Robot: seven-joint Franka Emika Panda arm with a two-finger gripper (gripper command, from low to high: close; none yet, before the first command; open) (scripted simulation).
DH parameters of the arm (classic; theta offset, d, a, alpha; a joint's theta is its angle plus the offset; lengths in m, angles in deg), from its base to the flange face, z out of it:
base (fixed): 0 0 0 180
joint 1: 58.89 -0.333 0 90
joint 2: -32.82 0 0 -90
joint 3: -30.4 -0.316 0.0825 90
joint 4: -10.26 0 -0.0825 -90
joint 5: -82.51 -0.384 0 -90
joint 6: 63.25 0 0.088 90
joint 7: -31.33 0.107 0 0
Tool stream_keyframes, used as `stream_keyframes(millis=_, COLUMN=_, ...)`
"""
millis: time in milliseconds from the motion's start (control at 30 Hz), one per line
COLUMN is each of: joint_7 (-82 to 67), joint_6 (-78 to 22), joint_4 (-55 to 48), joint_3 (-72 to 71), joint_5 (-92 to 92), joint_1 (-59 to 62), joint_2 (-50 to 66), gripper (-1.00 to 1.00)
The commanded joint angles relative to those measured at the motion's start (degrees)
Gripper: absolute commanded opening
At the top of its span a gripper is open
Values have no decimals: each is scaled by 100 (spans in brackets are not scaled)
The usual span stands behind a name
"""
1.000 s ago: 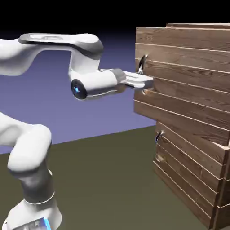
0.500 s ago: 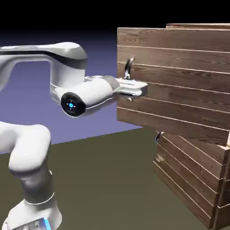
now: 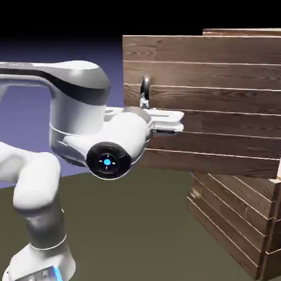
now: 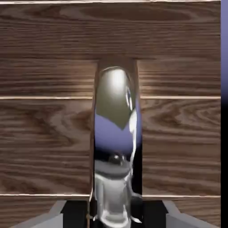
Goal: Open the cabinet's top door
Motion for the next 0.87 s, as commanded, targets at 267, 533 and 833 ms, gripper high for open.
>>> stream_keyframes(millis=267, joint_7=-176, joint_6=-1690, joint_4=-1729, joint_3=1853, joint_5=785, joint_1=-1689, joint_2=816, gripper=-100)
stream_keyframes(millis=533, joint_7=-64, joint_6=-2629, joint_4=-3056, joint_3=3234, joint_5=1234, joint_1=-3350, joint_2=855, gripper=-100)
stream_keyframes(millis=833, joint_7=417, joint_6=-3492, joint_4=-4615, joint_3=4333, joint_5=1686, joint_1=-5145, joint_2=282, gripper=-100)
